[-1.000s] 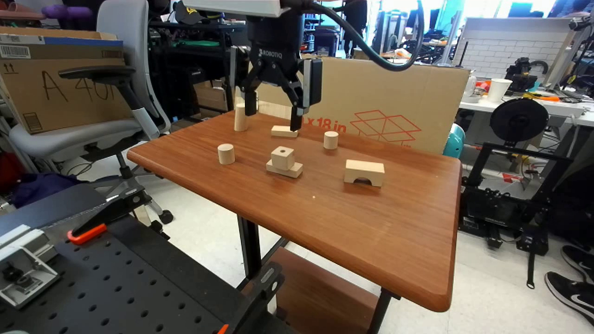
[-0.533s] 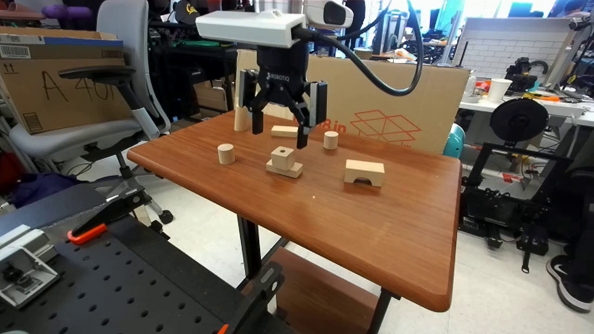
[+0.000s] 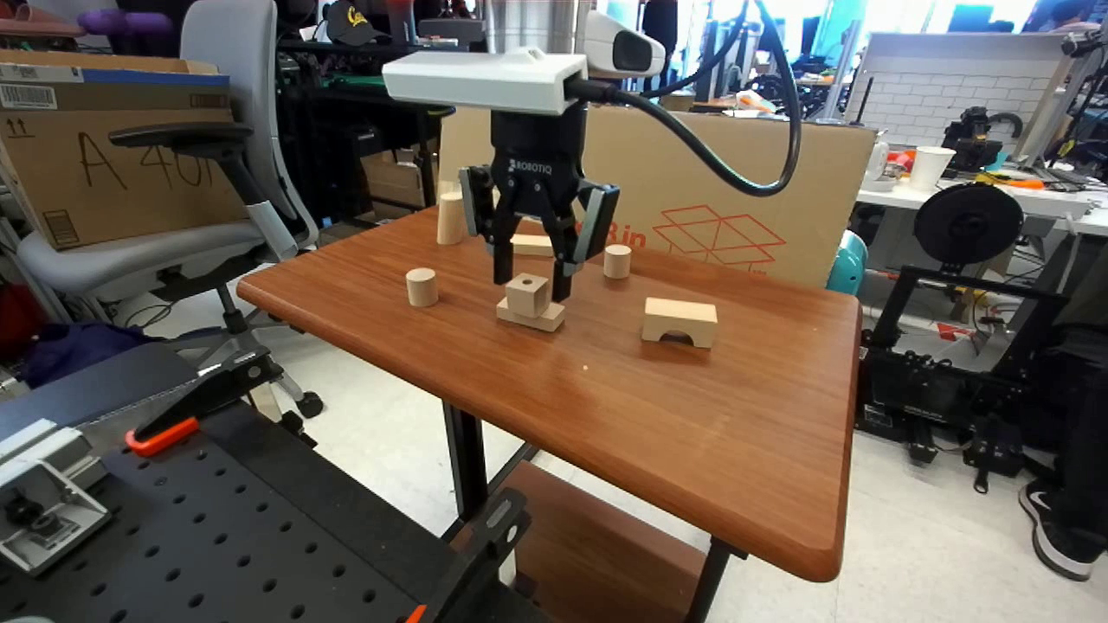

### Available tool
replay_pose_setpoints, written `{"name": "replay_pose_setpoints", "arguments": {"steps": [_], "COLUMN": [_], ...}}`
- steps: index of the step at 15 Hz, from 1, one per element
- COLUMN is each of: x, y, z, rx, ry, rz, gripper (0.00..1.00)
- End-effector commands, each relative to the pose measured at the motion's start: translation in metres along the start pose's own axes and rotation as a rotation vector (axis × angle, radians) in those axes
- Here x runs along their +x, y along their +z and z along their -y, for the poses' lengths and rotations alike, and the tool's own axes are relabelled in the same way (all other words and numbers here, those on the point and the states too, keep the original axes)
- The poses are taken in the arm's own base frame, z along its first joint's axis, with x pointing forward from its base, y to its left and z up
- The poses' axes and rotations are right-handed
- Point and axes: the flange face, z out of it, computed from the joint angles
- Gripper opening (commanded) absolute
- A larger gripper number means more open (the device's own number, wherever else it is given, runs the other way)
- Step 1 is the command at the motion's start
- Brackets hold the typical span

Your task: Pick up the square block and put it on the cylindrical block on the left

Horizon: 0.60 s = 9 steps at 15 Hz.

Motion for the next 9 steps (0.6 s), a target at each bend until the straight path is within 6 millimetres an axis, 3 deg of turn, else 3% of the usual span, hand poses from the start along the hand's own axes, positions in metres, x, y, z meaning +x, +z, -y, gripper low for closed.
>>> {"name": "replay_pose_setpoints", "arguments": {"steps": [1, 4, 9], "x": [0.005, 0.001, -0.005], "y": [-0.004, -0.009, -0.03], "z": [-0.002, 0.001, 0.029], "rx": [-0.021, -0.021, -0.059], "ry": [-0.001, -0.012, -0.053], "rz": [0.006, 0.004, -0.036], "gripper": [0.35, 0.12, 0.09]}}
